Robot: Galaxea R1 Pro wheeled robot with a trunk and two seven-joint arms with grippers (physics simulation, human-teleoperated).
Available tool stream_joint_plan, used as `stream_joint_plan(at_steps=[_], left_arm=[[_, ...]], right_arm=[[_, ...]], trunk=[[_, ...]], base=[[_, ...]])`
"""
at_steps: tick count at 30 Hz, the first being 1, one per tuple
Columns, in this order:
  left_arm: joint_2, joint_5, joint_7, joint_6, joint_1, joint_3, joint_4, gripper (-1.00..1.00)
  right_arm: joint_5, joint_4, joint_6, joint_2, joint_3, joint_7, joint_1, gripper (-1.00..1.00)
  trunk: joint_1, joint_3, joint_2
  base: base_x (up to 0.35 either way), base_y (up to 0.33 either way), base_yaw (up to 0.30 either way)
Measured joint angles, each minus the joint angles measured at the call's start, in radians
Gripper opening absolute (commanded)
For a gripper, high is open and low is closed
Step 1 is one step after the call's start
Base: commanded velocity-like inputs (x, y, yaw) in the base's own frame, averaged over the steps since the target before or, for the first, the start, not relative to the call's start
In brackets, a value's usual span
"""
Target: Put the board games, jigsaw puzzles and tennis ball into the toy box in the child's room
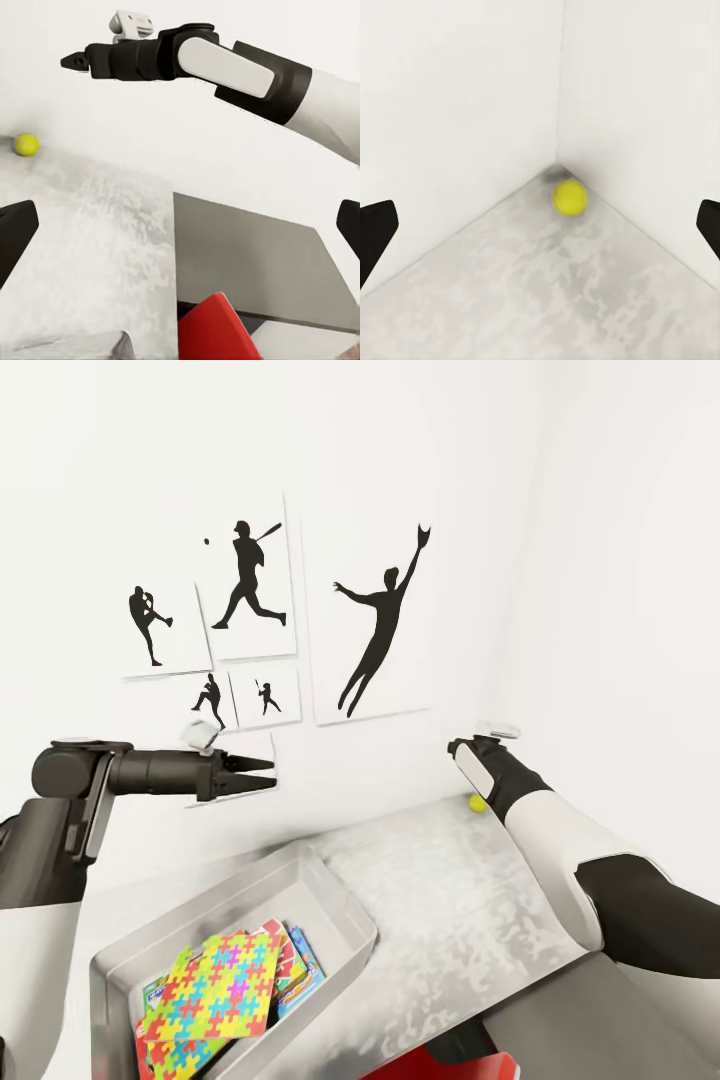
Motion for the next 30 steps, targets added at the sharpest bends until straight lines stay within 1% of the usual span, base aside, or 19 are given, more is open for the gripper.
stream_joint_plan(at_steps=[3, 8, 10, 11, 12, 13, 15, 16, 17, 18, 19, 20, 21, 23, 24, 26, 27, 29, 30], left_arm=[[0.008, 0.000, 0.000, 0.000, 0.020, 0.001, 0.000, 1.00], [0.018, 0.000, 0.000, 0.000, 0.038, 0.003, 0.001, 1.00], [0.029, -0.001, 0.000, 0.000, 0.044, 0.004, 0.001, 1.00], [0.043, -0.001, 0.000, 0.000, 0.048, 0.005, 0.001, 1.00], [0.051, 0.000, 0.000, 0.000, 0.050, 0.006, 0.001, 1.00], [0.068, 0.002, 0.000, 0.000, 0.053, 0.007, 0.000, 1.00], [0.085, 0.003, 0.000, 0.000, 0.054, 0.008, 0.000, 1.00], [0.100, 0.003, 0.000, 0.000, 0.056, 0.009, 0.001, 1.00], [0.109, 0.003, 0.000, 0.000, 0.056, 0.009, 0.001, 1.00], [0.125, 0.002, 0.000, 0.000, 0.057, 0.010, 0.001, 1.00], [0.134, 0.002, 0.000, 0.000, 0.057, 0.011, 0.001, 1.00], [0.154, 0.002, 0.000, 0.000, 0.059, 0.011, 0.001, 1.00], [0.166, 0.002, 0.000, 0.000, 0.061, 0.011, 0.001, 1.00], [0.216, 0.004, 0.000, 0.000, 0.074, 0.014, 0.002, 1.00], [0.231, 0.004, 0.000, 0.000, 0.078, 0.016, 0.002, 1.00], [0.287, 0.003, 0.000, 0.000, 0.092, 0.030, 0.004, 1.00], [0.302, 0.002, 0.000, 0.000, 0.096, 0.034, 0.005, 1.00], [0.352, -0.001, 0.000, 0.000, 0.120, 0.047, 0.006, 1.00], [0.365, -0.001, 0.000, 0.000, 0.129, 0.050, 0.006, 1.00]], right_arm=[[-0.001, 0.000, 0.000, -0.001, -0.003, 0.000, 0.000, 1.00], [-0.002, 0.000, 0.000, -0.002, -0.006, 0.000, 0.000, 1.00], [-0.002, 0.000, 0.000, -0.002, -0.007, 0.000, 0.000, 1.00], [-0.002, 0.000, 0.000, -0.003, -0.007, 0.000, 0.000, 1.00], [-0.002, 0.000, 0.000, -0.003, -0.007, 0.000, 0.000, 1.00], [-0.002, 0.000, 0.000, -0.005, -0.007, 0.000, 0.000, 1.00], [-0.002, 0.000, 0.000, -0.006, -0.007, 0.000, 0.000, 1.00], [-0.002, 0.000, 0.000, -0.007, -0.007, 0.000, 0.000, 1.00], [-0.002, 0.000, 0.000, -0.007, -0.007, 0.000, -0.001, 1.00], [-0.002, 0.000, 0.000, -0.007, -0.007, 0.000, -0.001, 1.00], [-0.002, 0.000, 0.000, -0.008, -0.007, 0.001, -0.001, 1.00], [-0.002, 0.000, 0.000, -0.008, -0.007, 0.001, -0.001, 1.00], [-0.002, 0.000, 0.000, -0.008, -0.007, 0.001, -0.001, 1.00], [-0.002, 0.000, 0.000, -0.008, -0.007, 0.002, -0.001, 1.00], [-0.002, 0.000, 0.000, -0.008, -0.007, 0.003, -0.001, 1.00], [-0.002, 0.000, 0.000, -0.007, -0.007, 0.010, -0.002, 1.00], [-0.002, 0.000, 0.000, -0.008, -0.007, 0.013, -0.002, 1.00], [-0.002, 0.000, 0.000, -0.009, -0.007, 0.025, -0.003, 1.00], [-0.002, 0.000, 0.000, -0.009, -0.007, 0.028, -0.003, 1.00]], trunk=[[0.000, -0.002, 0.000], [0.000, -0.008, 0.000], [0.000, -0.011, 0.000], [0.000, -0.013, 0.000], [0.000, -0.014, 0.000], [0.000, -0.016, 0.000], [0.000, -0.019, 0.000], [0.000, -0.021, 0.000], [0.000, -0.022, 0.000], [0.000, -0.024, 0.000], [0.000, -0.026, 0.000], [0.000, -0.027, 0.000], [0.000, -0.029, 0.000], [0.000, -0.032, 0.000], [0.000, -0.034, 0.000], [0.000, -0.036, 0.000], [0.000, -0.037, 0.000], [0.000, -0.037, 0.000], [0.000, -0.038, 0.000]], base=[[0.000, 0.000, 0.000], [0.000, 0.000, 0.000], [0.000, 0.000, 0.000], [0.000, 0.000, 0.000], [0.000, 0.000, 0.000], [0.000, 0.000, 0.000], [0.000, 0.000, 0.000], [0.000, 0.000, 0.000], [0.000, 0.000, 0.000], [0.000, 0.000, 0.000], [0.000, 0.000, 0.000], [0.000, 0.000, 0.000], [0.000, 0.000, 0.000], [0.000, 0.000, 0.000], [0.000, 0.000, 0.000], [0.000, 0.000, 0.000], [0.000, 0.000, 0.000], [0.000, 0.000, 0.000], [0.000, 0.000, 0.000]])
